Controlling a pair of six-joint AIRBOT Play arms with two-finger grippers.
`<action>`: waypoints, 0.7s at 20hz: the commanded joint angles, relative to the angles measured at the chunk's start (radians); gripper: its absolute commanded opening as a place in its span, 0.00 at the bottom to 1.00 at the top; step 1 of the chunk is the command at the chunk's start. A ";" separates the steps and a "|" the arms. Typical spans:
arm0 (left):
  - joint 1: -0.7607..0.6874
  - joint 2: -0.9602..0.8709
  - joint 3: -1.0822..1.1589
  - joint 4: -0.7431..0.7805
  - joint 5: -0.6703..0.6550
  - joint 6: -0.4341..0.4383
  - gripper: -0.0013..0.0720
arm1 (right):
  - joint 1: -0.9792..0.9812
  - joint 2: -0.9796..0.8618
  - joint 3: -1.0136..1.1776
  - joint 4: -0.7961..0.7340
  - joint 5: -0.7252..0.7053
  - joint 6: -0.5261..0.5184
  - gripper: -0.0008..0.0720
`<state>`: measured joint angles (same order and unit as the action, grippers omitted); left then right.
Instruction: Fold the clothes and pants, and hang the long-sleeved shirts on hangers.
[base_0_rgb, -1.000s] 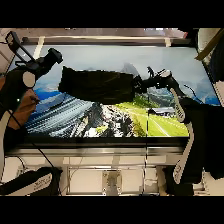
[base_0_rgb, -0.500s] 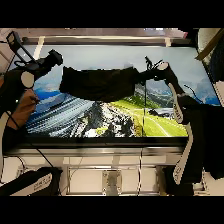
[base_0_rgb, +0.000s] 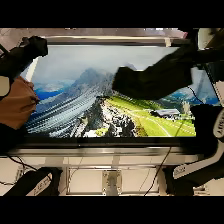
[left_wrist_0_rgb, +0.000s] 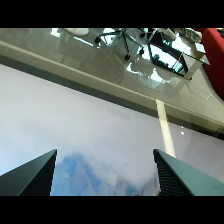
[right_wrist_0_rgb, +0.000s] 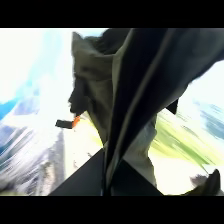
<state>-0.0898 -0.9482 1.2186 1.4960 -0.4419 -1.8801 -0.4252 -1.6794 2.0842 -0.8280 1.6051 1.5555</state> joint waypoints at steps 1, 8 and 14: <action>0.000 0.050 0.001 0.000 -0.001 0.008 0.96 | -0.240 0.187 0.001 -0.094 0.221 0.057 0.01; 0.000 0.054 0.001 -0.001 -0.072 0.008 0.96 | -0.843 0.425 -0.013 -0.100 0.235 0.086 0.01; -0.001 0.062 0.001 -0.001 -0.087 0.007 0.96 | -0.997 0.488 -0.110 -0.490 0.235 0.003 0.01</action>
<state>-0.0898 -0.8917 1.2186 1.4956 -0.5163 -1.8729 -1.3430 -1.2194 1.9976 -1.1290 1.8370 1.5841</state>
